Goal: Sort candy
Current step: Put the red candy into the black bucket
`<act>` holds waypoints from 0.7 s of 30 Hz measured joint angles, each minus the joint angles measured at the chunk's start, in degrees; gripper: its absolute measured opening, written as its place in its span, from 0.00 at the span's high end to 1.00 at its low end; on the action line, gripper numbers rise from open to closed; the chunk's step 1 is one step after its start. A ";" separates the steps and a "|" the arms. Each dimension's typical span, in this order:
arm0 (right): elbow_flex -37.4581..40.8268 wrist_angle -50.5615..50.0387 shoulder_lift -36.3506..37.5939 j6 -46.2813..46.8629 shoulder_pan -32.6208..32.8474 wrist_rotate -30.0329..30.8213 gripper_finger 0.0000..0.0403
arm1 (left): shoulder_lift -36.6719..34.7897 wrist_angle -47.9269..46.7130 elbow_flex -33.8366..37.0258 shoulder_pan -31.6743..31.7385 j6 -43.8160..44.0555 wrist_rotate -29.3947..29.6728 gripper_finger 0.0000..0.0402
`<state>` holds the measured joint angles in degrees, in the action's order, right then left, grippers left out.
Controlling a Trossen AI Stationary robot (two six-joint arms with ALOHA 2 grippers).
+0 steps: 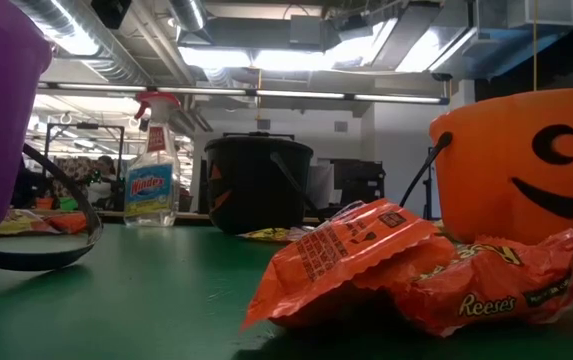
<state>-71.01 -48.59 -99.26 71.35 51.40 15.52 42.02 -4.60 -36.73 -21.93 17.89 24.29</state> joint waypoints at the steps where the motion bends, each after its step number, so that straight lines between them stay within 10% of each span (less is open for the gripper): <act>1: -0.96 -0.34 0.00 -1.47 -0.69 1.36 0.86 | 0.00 0.00 0.00 0.00 0.00 0.02 0.61; 21: -19.47 3.40 0.15 -52.39 -39.61 12.71 0.86 | -1.64 2.72 0.00 0.00 -0.32 -1.36 0.61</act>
<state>-90.48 -45.19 -99.11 18.96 11.78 28.23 40.38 -1.88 -36.73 -21.93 17.57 22.94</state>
